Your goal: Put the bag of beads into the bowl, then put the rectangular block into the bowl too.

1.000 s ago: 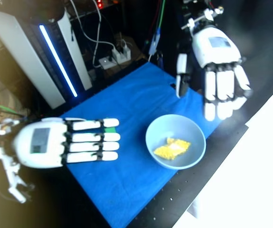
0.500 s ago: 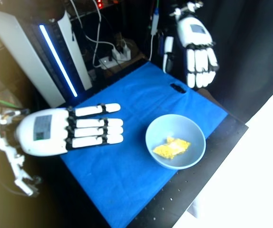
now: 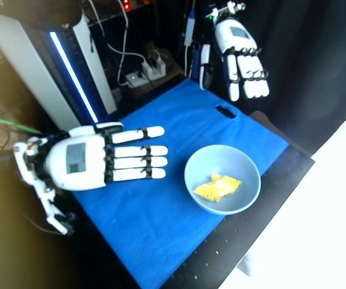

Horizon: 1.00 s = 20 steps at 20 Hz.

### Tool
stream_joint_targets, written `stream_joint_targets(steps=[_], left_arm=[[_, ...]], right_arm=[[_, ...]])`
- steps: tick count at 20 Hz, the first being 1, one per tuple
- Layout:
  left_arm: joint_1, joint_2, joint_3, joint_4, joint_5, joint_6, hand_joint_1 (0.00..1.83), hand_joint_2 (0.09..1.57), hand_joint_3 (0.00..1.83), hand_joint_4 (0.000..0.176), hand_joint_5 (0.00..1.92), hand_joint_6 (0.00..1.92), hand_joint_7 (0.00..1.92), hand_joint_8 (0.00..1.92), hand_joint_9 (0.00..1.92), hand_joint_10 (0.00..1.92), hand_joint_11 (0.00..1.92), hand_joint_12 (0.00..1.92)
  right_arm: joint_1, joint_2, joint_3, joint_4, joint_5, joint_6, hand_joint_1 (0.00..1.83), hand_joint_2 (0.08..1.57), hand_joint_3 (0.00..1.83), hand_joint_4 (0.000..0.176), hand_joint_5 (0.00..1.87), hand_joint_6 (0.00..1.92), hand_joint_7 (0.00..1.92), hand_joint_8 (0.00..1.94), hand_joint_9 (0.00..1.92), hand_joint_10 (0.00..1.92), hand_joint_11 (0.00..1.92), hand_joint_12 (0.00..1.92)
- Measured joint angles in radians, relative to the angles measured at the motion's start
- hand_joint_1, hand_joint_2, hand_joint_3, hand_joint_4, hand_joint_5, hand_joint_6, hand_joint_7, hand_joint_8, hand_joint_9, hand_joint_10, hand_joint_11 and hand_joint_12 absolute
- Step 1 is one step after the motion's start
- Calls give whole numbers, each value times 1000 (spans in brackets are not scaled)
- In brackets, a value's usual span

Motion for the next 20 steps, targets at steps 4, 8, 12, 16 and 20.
stream_joint_targets(steps=[4, 8, 12, 16, 20], left_arm=[[0, 0, 0, -2, 5, 0, 1053, 1007, 5, 7, 205, 13, 109, 21, 33, 13, 0, 0], [0, -3, 0, -3, 14, 0, 1060, 985, 0, 10, 226, 15, 141, 20, 61, 20, 0, 0], [0, -9, 0, -4, 21, 0, 1106, 1003, 4, 0, 229, 11, 140, 11, 50, 12, 0, 0], [0, -9, 0, -6, 21, 0, 1103, 1007, 4, 0, 238, 10, 156, 11, 69, 17, 13, 7], [0, -13, 0, -7, 22, 0, 961, 1003, 0, 0, 249, 4, 181, 3, 118, 13, 5, 363]], right_arm=[[0, -10, 5, -10, -14, 0, 168, 1157, 0, 152, 45, 4, 183, 0, 249, 0, 269, 120], [0, -28, 6, -60, -39, 1, 563, 1089, 0, 109, 64, 2, 168, 1, 231, 2, 356, 265], [0, -26, 13, -85, -68, 0, 767, 964, 0, 174, 61, 0, 308, 3, 511, 32, 185, 1130], [0, -25, 25, -117, -99, 0, 837, 918, 0, 143, 120, 3, 342, 1, 692, 96, 474, 1307], [0, -25, 27, -118, -113, 1, 756, 931, 0, 108, 174, 2, 348, 0, 692, 92, 476, 1296]])
